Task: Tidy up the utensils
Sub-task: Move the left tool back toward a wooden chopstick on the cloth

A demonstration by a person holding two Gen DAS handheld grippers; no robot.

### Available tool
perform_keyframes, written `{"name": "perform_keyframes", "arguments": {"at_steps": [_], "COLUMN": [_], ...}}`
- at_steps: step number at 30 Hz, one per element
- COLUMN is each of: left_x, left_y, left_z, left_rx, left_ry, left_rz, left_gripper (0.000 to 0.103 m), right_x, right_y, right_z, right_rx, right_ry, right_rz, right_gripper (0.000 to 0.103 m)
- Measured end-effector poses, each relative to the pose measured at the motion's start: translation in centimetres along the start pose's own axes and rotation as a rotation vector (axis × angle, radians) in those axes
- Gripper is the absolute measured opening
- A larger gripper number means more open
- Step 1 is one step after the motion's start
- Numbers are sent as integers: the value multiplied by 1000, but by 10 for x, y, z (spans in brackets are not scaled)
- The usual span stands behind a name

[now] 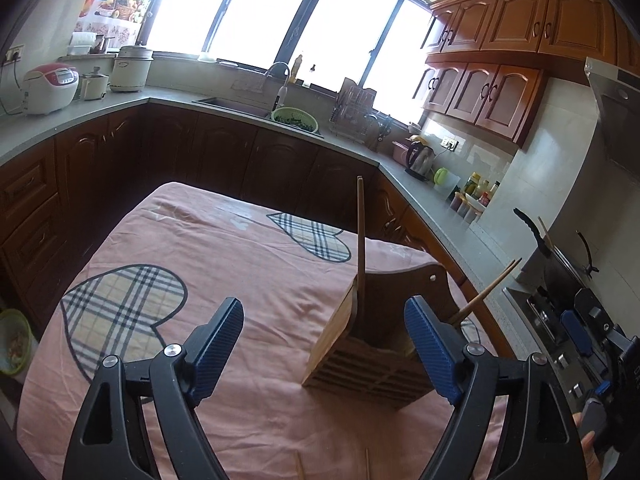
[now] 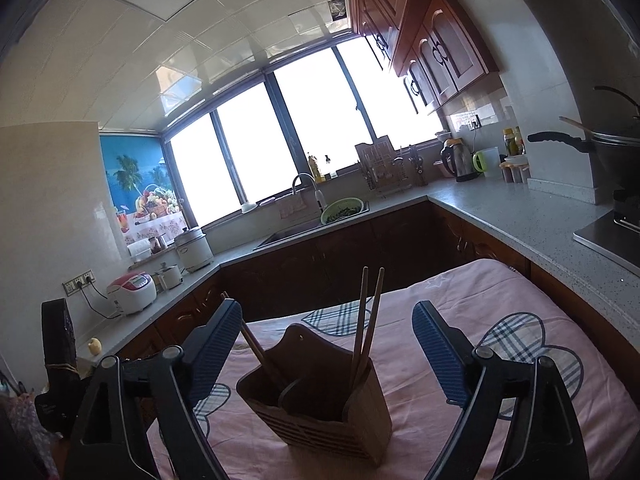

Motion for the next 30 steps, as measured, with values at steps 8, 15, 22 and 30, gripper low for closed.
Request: {"name": "perform_keyframes", "arguments": {"at_steps": [8,15,22,30], "left_x": [30,49,70,87], "left_y": [13,22,30,34], "left_z": [-39,-61,-70,-65], "left_rx": [-22,-47,-67,-76], "left_ry": [86,126,166,214], "left_rz": [-26,-52,-48,-58], "left_gripper": [83,83,83,83], "right_x": [25,51,80,109], "right_y": [6,2,1,-3], "right_z": [-23,-44,-55,-62], "right_rx": [-12,2,11,28], "right_ry": [73,131,193,263], "right_rz": [-12,2,1,2], "right_gripper": [89,89,89,89]}}
Point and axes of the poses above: each gripper's, at about its wrist camera, not at the fingertips, and z roughly the way its jaws point, y to its left, x to its underside, the point moved 1 cm from there along z, roughly the way its jaws point, and after that the axes turned 6 degrees about -x, right-handed, at the moved point
